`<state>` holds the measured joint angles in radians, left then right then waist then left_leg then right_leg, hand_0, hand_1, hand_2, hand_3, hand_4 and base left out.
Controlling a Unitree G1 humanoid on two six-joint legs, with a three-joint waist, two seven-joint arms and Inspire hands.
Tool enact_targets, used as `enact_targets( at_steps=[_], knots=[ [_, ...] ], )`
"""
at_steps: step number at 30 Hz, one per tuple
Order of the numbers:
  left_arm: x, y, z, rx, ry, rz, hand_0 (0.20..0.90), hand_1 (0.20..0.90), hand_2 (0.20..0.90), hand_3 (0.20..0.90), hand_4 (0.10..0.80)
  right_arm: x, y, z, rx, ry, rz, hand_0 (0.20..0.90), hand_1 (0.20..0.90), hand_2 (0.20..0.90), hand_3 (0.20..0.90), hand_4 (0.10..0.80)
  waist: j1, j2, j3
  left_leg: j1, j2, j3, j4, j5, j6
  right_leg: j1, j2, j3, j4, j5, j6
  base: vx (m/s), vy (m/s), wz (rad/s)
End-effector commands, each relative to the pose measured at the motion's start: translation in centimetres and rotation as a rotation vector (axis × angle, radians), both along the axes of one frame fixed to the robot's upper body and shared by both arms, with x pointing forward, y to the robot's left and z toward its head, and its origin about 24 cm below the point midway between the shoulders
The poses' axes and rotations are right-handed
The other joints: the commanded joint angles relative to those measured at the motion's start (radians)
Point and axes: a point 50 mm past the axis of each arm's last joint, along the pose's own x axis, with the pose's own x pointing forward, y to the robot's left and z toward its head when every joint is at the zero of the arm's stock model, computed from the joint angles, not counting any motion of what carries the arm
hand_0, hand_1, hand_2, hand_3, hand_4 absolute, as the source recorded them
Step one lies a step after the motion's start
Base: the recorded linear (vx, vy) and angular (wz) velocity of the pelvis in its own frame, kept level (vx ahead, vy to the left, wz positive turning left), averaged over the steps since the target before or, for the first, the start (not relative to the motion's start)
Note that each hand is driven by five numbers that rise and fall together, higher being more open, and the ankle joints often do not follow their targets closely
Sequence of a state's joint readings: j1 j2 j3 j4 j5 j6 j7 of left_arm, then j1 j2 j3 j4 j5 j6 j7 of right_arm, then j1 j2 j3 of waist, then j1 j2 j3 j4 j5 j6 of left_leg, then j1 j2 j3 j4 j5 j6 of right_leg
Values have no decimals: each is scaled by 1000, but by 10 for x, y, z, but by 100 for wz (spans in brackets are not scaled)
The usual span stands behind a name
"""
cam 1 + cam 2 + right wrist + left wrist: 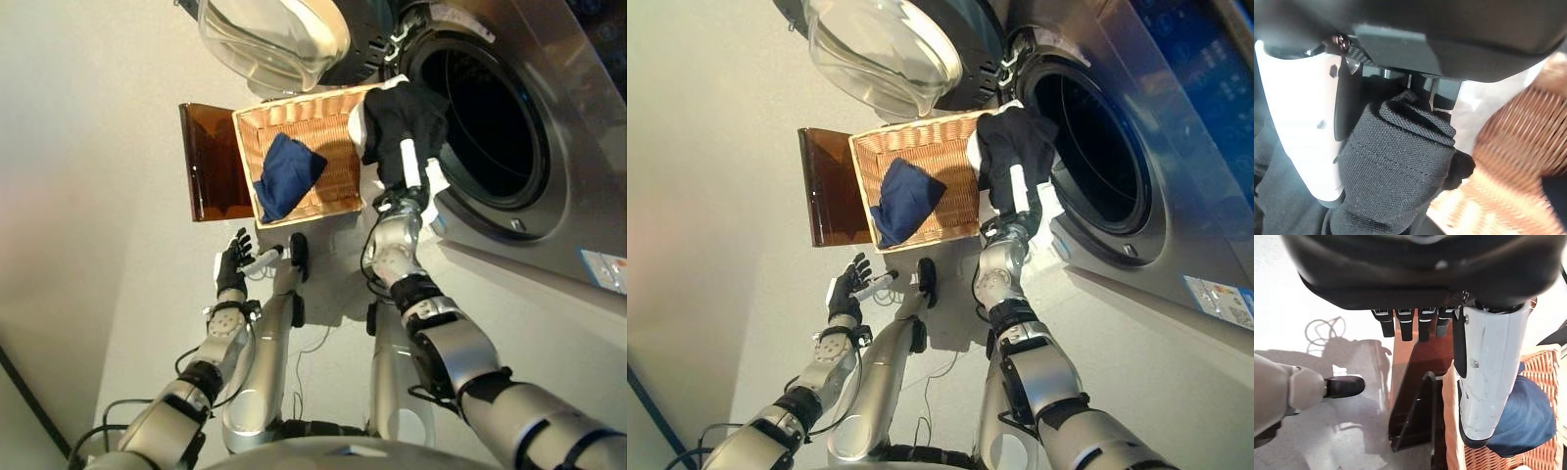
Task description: Pick up the clothes and place them into the washing machine
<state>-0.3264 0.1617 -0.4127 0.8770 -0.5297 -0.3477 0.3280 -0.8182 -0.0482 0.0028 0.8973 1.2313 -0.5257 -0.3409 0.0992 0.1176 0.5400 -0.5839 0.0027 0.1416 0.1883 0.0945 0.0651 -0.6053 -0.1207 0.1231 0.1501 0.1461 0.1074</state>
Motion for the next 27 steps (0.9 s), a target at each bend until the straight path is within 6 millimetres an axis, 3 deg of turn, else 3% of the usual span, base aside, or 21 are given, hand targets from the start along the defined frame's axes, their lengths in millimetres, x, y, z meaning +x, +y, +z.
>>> enact_targets(
  at_steps=[1,9,18,27],
  knots=[
    [-7,-8,-4,-24,-7,-11,900,900,900,900,800,2,-27,40,49,-211,-139,200,200,200,200,300,0,90,-47,-23,25,-2,-15,-22,-101,47,-30,10,141,-192,-17,0,0,0],
    [-11,-9,-8,-39,6,-15,900,900,900,900,800,-1,-63,57,66,-257,-274,200,200,200,200,300,-8,109,-56,-24,25,4,-22,-18,-101,35,-27,16,149,-190,-18,6,3,-1],
    [-16,-10,-11,-42,14,-42,900,900,900,900,800,-3,-125,102,99,-314,-459,200,200,200,200,300,-3,127,-68,-26,22,5,-30,-19,-102,23,-25,26,156,-195,-20,6,1,-2],
    [-19,-6,-12,-35,11,-58,900,900,900,900,800,-18,-179,152,47,-358,-582,200,200,200,200,300,11,147,-88,-34,21,8,-35,-16,-104,5,-27,34,162,-191,-20,-2,-1,-1]
  ],
)
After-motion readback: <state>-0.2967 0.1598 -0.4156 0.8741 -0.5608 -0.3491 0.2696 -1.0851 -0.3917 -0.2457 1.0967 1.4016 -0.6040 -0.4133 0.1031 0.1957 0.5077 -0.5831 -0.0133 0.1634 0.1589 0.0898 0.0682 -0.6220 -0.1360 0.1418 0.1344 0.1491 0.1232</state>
